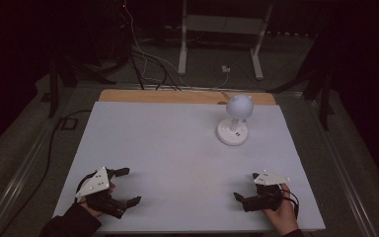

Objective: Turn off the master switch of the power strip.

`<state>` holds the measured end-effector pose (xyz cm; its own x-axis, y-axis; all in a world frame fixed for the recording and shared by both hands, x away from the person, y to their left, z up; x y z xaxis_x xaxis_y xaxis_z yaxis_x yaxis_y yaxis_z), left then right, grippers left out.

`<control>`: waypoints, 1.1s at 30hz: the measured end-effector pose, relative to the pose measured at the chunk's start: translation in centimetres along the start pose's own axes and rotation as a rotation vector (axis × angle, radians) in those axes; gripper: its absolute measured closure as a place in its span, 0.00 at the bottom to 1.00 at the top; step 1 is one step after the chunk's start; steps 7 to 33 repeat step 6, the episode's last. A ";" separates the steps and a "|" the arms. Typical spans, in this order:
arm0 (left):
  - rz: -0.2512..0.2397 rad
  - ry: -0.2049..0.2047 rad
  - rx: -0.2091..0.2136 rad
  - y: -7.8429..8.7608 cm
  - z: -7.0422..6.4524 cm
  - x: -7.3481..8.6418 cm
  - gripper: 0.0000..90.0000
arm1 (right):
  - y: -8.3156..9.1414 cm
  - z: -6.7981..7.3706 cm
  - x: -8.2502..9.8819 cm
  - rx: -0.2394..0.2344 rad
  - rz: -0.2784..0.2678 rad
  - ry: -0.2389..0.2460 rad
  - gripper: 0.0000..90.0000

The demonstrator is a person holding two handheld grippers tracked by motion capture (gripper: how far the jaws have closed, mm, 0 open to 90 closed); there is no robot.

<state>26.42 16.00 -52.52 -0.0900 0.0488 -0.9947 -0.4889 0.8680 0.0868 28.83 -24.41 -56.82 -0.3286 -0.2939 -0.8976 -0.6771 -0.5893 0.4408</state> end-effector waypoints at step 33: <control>0.000 0.000 0.001 0.0 0.0 0.0 0.00 | 0.0 0.1 -0.1 0.004 0.003 0.018 0.00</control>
Point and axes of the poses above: each handheld gripper's, and its own axes: y roughly backward along the jaws, x roughly out of its underside, z roughly to its left, the point moved 7 cm from there along -y, roughly forward along the jaws, and after that the axes turned 15 degrees about -z, right-handed, at the moved point
